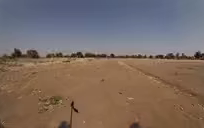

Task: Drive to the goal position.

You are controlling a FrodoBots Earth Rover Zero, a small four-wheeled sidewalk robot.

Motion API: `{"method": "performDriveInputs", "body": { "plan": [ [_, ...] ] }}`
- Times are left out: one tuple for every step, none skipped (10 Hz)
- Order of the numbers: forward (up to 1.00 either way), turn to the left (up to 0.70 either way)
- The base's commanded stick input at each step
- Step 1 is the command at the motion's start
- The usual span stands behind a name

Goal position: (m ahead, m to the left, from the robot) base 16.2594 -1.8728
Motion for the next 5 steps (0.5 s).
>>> {"method": "performDriveInputs", "body": {
  "plan": [
    [0.5, 0.0],
    [0.5, 0.0],
    [0.5, 0.0],
    [0.5, 0.0],
    [0.5, 0.0]
  ]
}}
